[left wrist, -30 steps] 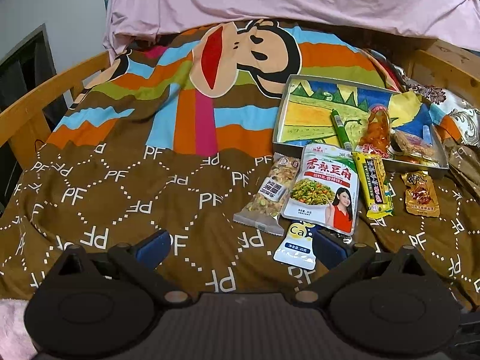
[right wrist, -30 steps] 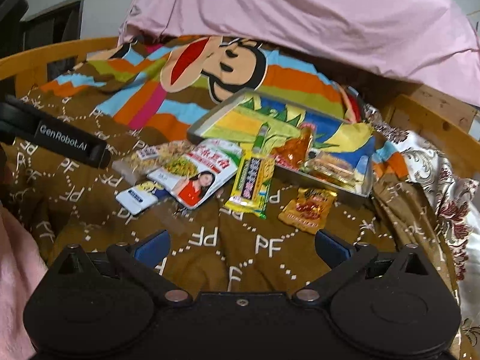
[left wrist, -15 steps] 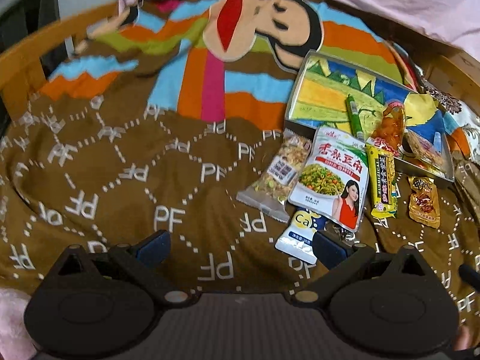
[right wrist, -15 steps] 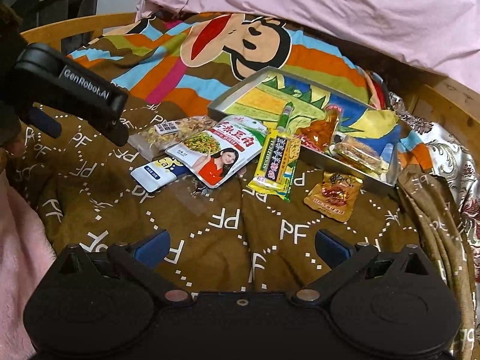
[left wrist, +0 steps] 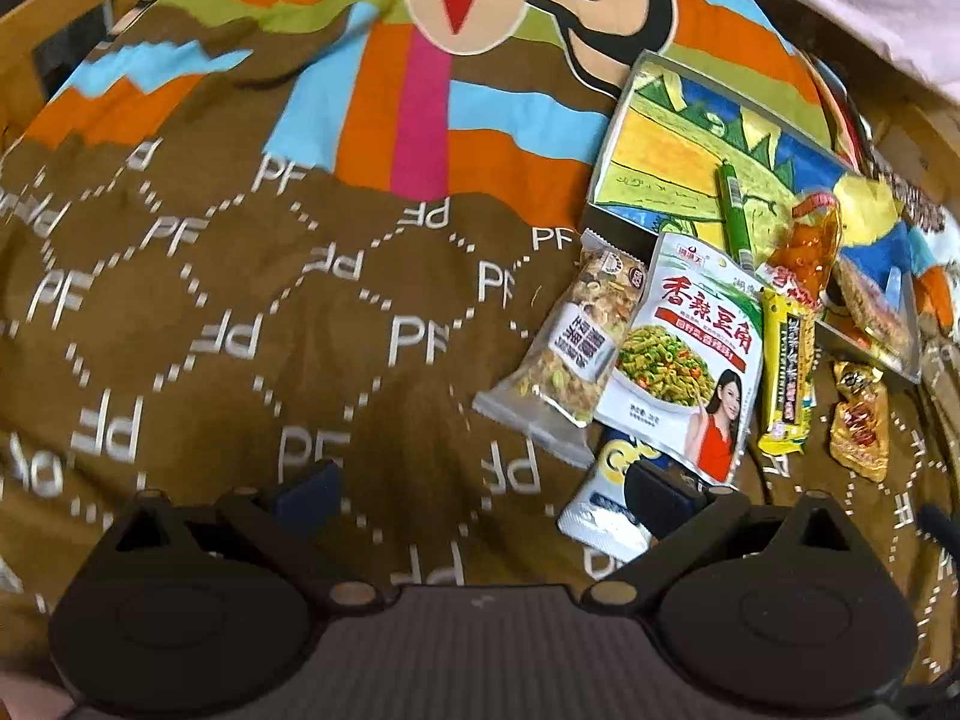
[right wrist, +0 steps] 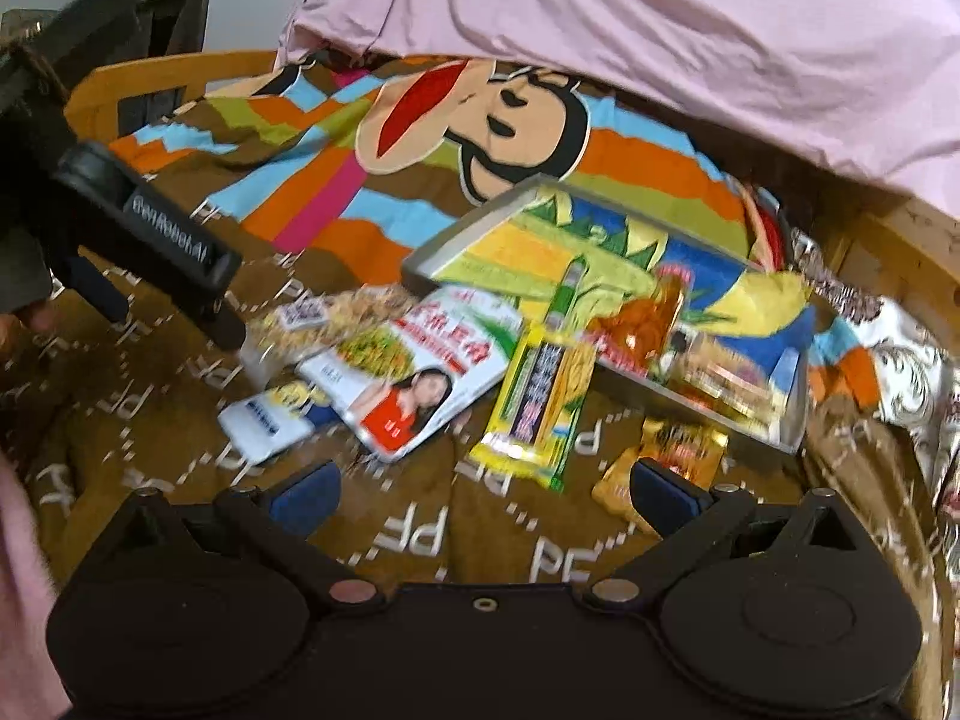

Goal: Organize snacks
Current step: 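Move left tool to the nut bar while right tool approaches the blue milk stick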

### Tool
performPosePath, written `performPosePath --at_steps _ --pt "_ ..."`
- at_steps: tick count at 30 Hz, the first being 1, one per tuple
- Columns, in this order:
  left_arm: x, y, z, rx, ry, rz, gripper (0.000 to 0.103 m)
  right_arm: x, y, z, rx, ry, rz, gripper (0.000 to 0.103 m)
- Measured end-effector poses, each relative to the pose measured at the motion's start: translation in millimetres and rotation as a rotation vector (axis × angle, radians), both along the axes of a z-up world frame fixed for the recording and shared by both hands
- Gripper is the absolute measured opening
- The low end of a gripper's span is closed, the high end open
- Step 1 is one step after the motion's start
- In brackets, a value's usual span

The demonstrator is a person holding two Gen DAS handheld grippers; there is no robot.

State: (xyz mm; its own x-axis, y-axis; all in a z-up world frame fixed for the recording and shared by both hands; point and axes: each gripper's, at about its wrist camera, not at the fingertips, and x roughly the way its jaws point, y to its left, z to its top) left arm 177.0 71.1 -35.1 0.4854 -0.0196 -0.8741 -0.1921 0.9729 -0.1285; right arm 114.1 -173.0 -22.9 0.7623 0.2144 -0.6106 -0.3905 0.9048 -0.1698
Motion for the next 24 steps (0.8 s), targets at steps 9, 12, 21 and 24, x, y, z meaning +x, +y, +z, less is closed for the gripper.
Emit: performPosePath --at_steps 9,12,21,24 --pt "41 -16 -3 0.113 0.012 -0.183 0.102 32 -4 -9 0.059 0.029 -0.043 0.102" --pt "52 -24 -2 0.151 0.004 -0.248 0.102 43 -3 -17 0.089 0.077 -0.051 0.102" --pt "78 -28 -9 0.203 -0.009 -0.388 0.102 49 13 -27 0.212 0.217 0.034 0.102" --pt "80 -27 -10 0.192 -0.015 -0.401 0.092 50 24 -25 0.275 0.267 0.059 0.102"
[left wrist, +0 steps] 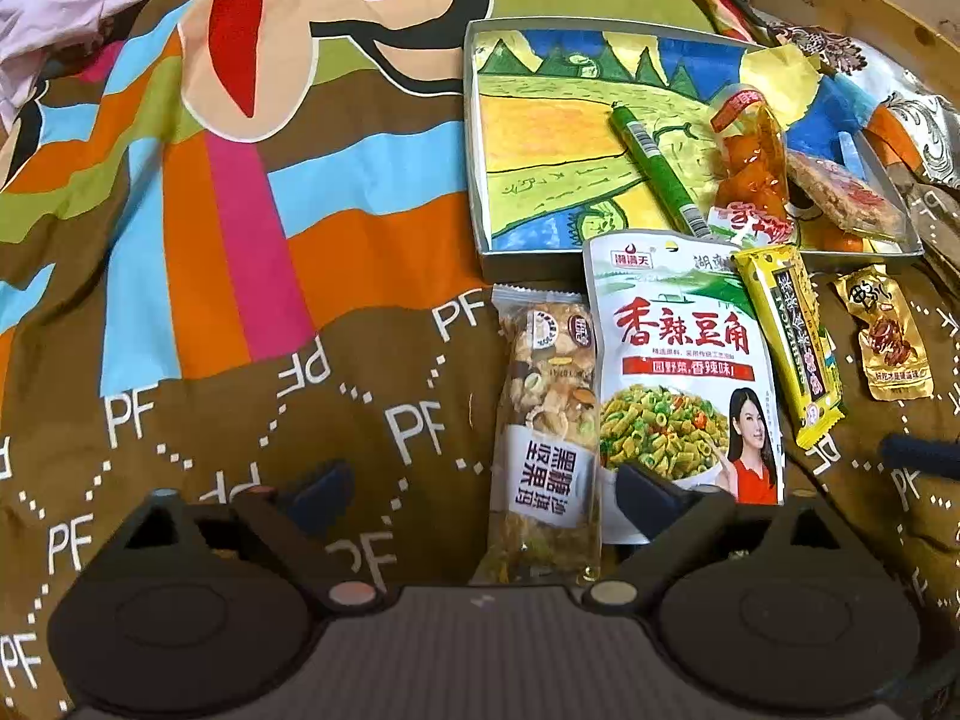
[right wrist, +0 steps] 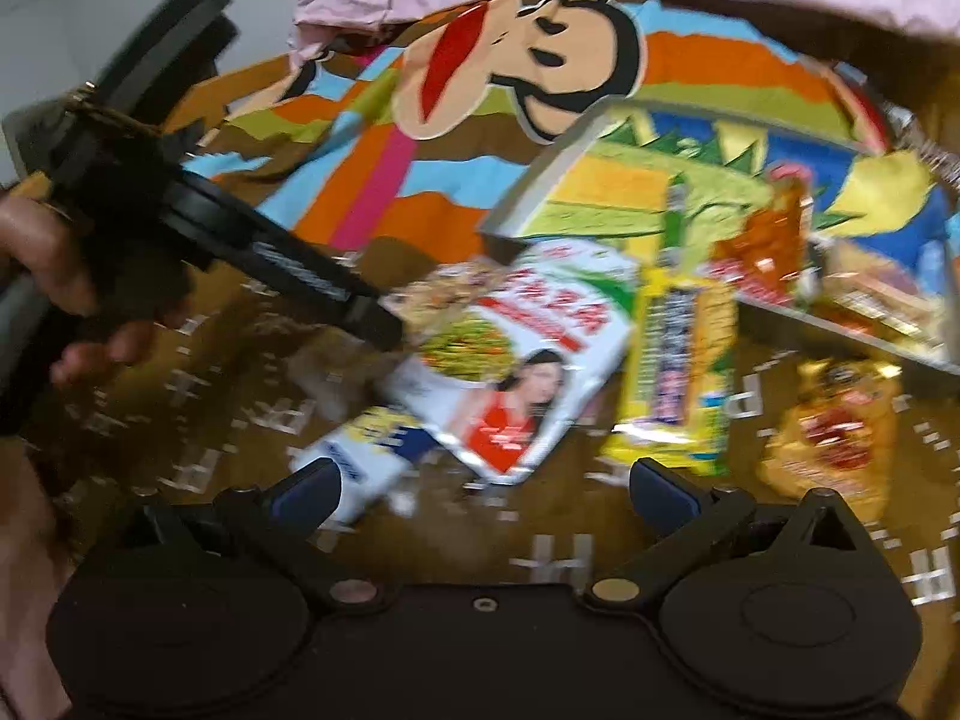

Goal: Organize snacks
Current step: 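Move left tool to the nut bar while right tool approaches the blue milk stick, then close left tool on the nut bar while right tool grasps the blue milk stick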

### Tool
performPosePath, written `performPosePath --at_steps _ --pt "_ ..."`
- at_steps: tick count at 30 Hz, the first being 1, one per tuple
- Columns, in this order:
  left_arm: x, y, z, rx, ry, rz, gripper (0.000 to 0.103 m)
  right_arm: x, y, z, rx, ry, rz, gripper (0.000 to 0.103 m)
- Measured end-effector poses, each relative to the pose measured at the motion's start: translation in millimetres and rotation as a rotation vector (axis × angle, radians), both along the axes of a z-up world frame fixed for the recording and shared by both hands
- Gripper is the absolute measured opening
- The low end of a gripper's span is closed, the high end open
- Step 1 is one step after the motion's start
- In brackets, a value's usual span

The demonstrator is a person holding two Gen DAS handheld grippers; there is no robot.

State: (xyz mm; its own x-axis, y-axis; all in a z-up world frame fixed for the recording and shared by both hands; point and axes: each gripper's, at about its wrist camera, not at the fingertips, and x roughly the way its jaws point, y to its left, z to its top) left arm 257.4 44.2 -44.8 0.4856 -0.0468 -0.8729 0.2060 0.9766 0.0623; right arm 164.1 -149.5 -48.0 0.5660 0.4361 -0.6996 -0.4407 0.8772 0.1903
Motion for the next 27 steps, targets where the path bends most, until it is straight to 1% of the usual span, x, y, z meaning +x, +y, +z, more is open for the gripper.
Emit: performPosePath --at_steps 1,2,3,4,5,6,8,9,11,13,16,18,19,20,21,22,23,25,26,27 --pt "2 1 -1 -0.012 0.008 -0.002 0.087 1 4 1 0.023 0.016 0.009 0.102" --pt "3 3 -2 -0.032 0.018 -0.004 0.082 2 8 2 0.043 0.028 0.02 0.099" --pt "3 5 -2 -0.055 0.025 -0.005 0.08 2 12 3 0.057 0.037 0.032 0.097" --pt "4 7 -2 -0.081 0.031 -0.005 0.075 3 17 3 0.064 0.046 0.04 0.096" --pt "5 9 -2 -0.099 0.036 -0.005 0.072 5 23 3 0.065 0.055 0.044 0.095" --pt "5 10 -3 -0.118 0.039 -0.009 0.067 6 27 2 0.063 0.062 0.046 0.094" --pt "7 11 -4 -0.149 0.048 -0.018 0.056 8 36 0 0.051 0.081 0.039 0.082" --pt "8 11 -5 -0.159 0.051 -0.021 0.054 10 41 -2 0.046 0.093 0.035 0.08" --pt "10 10 -8 -0.175 0.058 -0.034 0.043 13 48 -7 0.029 0.112 0.023 0.074" --pt "12 9 -11 -0.181 0.063 -0.033 0.042 14 53 -10 0.008 0.102 0.009 0.07" --pt "12 10 -12 -0.185 0.055 -0.034 0.04 17 64 -13 -0.038 0.077 -0.006 0.053" --pt "13 12 -12 -0.202 0.059 -0.021 0.04 17 68 -14 -0.069 0.061 -0.006 0.05" --pt "13 13 -12 -0.208 0.062 -0.015 0.039 15 68 -13 -0.079 0.054 -0.004 0.046" --pt "13 15 -12 -0.213 0.064 -0.008 0.039 14 67 -13 -0.092 0.045 -0.001 0.037" --pt "13 16 -11 -0.216 0.065 -0.001 0.038 11 65 -12 -0.106 0.037 0.004 0.032" --pt "12 16 -10 -0.216 0.065 0.006 0.038 10 62 -12 -0.111 0.039 0.01 0.018" --pt "11 16 -9 -0.216 0.064 0.012 0.038 7 58 -11 -0.125 0.039 0.012 0.015" --pt "9 17 -8 -0.215 0.07 0.026 0.038 2 51 -12 -0.158 0.034 0.018 0.015" --pt "6 16 -7 -0.213 0.076 0.034 0.038 0 47 -12 -0.157 0.044 0.02 0.017" --pt "3 16 -6 -0.209 0.084 0.039 0.038 0 41 -13 -0.128 0.063 0.013 0.02"
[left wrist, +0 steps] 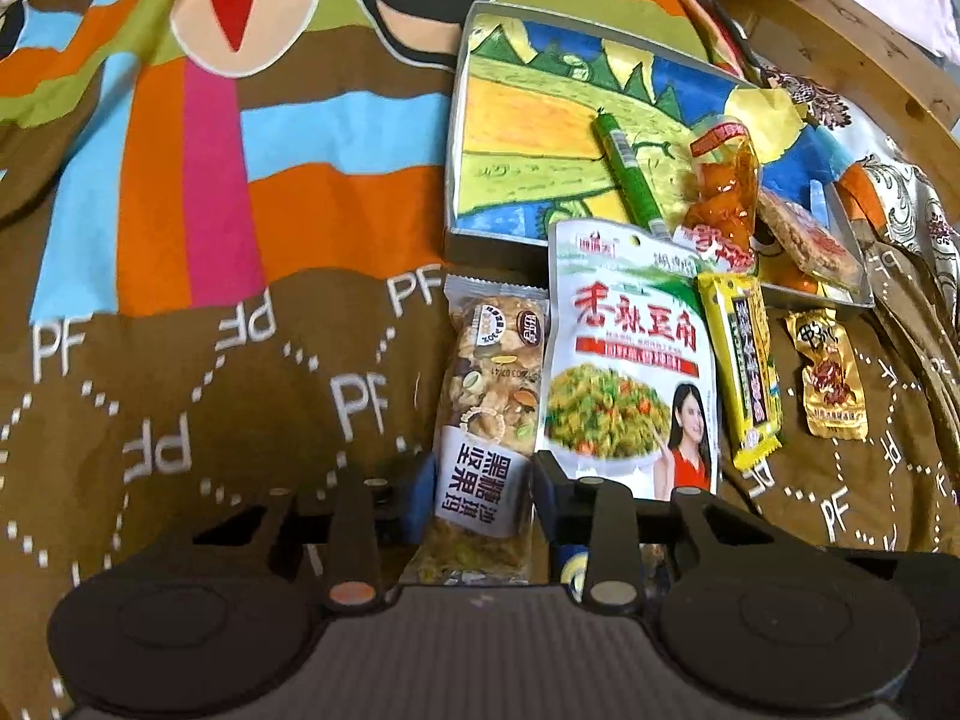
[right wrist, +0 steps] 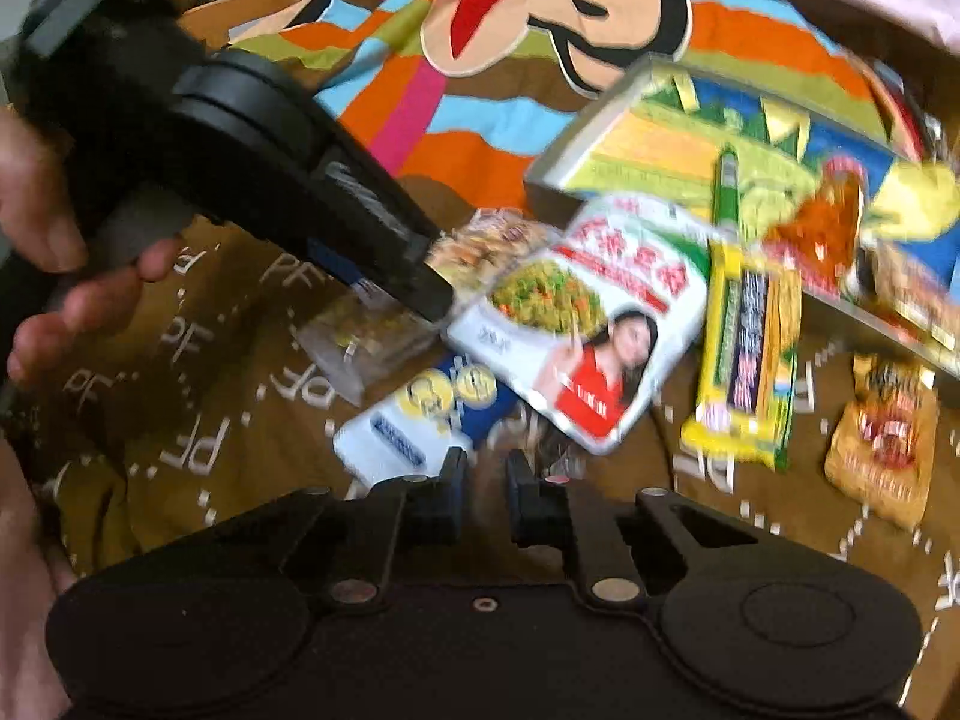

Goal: Organize snacks
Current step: 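Close left tool on the nut bar while right tool grasps the blue milk stick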

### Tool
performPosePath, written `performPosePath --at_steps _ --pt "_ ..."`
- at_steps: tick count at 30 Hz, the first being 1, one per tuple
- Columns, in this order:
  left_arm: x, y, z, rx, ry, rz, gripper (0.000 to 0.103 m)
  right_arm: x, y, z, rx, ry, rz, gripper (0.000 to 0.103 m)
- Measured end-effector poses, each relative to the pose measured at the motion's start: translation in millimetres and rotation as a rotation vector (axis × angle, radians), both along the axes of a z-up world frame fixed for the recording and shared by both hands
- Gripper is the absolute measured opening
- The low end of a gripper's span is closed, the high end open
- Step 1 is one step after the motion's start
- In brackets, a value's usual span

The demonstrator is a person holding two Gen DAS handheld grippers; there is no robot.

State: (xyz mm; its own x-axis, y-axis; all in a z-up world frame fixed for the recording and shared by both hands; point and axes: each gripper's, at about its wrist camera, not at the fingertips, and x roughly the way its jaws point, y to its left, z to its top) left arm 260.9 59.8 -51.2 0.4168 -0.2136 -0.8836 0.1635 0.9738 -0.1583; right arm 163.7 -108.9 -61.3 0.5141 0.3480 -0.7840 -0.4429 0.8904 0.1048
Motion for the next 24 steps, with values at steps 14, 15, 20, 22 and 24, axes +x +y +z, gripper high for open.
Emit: performPosePath --at_steps 14,15,20,22,24 --pt "4 13 2 0.016 0.022 0.095 0.037 35 36 -6 0.075 0.043 -0.109 0.068" --pt "5 15 1 0.009 0.023 0.104 0.037 36 39 -9 0.054 0.036 -0.112 0.067" --pt "11 24 -4 -0.038 0.035 0.127 0.037 27 33 -8 0.016 0.003 -0.094 0.052" --pt "10 24 -5 -0.041 0.035 0.126 0.037 20 25 -5 0.002 0.0 -0.077 0.049" --pt "8 23 -5 -0.041 0.034 0.128 0.037 11 17 -2 -0.028 0.0 -0.029 0.048"
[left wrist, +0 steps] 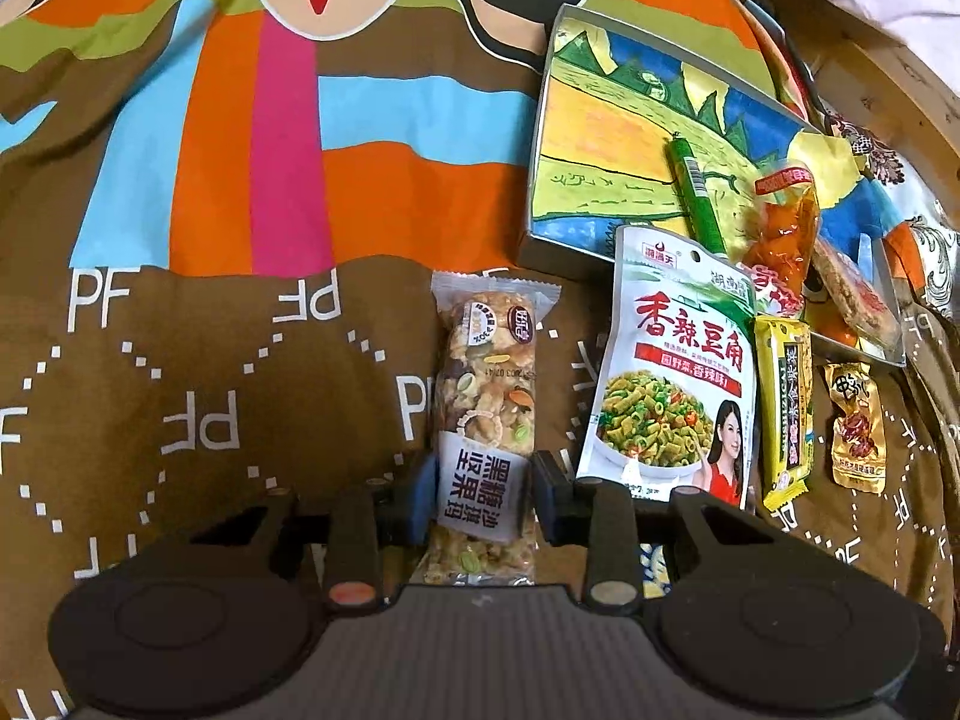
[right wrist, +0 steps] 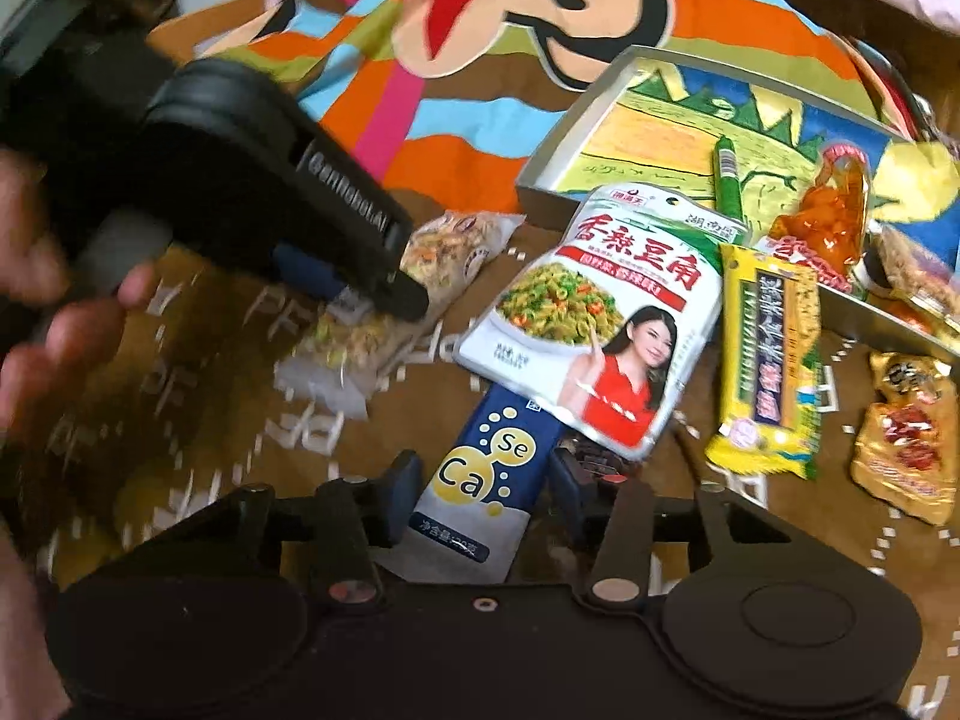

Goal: Organize snacks
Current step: 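Close left tool on the nut bar while right tool grasps the blue milk stick, then carry the nut bar with left tool while right tool carries the milk stick over the tray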

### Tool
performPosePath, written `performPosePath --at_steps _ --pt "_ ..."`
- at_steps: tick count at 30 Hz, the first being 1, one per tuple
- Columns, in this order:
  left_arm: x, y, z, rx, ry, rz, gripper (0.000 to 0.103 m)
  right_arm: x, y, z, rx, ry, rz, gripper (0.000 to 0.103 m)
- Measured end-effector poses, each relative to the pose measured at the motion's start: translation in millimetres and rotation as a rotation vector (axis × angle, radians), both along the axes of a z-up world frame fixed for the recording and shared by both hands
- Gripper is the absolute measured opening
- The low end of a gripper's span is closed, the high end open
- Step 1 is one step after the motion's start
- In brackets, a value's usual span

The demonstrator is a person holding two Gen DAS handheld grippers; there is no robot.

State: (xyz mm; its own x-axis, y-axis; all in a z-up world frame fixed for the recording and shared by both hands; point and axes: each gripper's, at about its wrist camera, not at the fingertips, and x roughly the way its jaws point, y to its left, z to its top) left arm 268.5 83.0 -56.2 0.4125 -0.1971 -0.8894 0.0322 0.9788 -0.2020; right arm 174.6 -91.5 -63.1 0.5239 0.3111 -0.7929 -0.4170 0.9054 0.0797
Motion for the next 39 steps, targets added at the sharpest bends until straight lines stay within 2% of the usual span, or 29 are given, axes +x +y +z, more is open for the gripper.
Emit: performPosePath --at_steps 4,6,8,10,13,15,17,20,22,25,28,35,39 --pt "-11 -5 3 -0.003 0.023 -0.003 0.037 -20 -12 4 -0.086 0.012 0.104 0.044" --pt "-21 -11 5 -0.017 0.037 -0.009 0.037 -27 -20 3 -0.105 0.017 0.115 0.043" --pt "-30 -15 5 -0.016 0.038 -0.013 0.037 -24 -25 1 -0.08 0.017 0.082 0.052" --pt "-33 -19 5 -0.001 0.031 -0.01 0.038 -15 -27 -1 -0.021 0.015 0.034 0.058" --pt "-31 -21 0 0.011 0.053 0.004 0.041 -7 -18 -4 -0.017 -0.032 0.022 0.059" --pt "-29 -22 -5 0.018 0.06 0.004 0.041 -8 -14 -5 -0.042 -0.05 0.035 0.054" --pt "-27 -24 -7 0.032 0.061 0.002 0.041 -12 -16 -6 -0.056 -0.056 0.041 0.038" --pt "-28 -27 -6 0.052 0.046 -0.012 0.04 -17 -22 -6 -0.034 -0.033 0.048 0.034" --pt "-29 -26 -4 0.042 0.042 -0.013 0.039 -26 -23 -4 -0.054 -0.047 0.065 0.032" --pt "-37 -20 0 -0.022 0.046 0.016 0.039 -46 -23 1 -0.122 -0.108 0.122 0.031" --pt "-48 -15 11 -0.076 0.022 0.039 0.039 -73 -20 6 -0.245 -0.217 0.21 0.03" --pt "-67 -12 41 -0.063 -0.116 0.075 0.039 -107 -26 21 -0.377 -0.426 0.267 0.03" --pt "-67 -14 49 -0.072 -0.171 0.078 0.039 -107 -35 33 -0.367 -0.503 0.225 0.03"
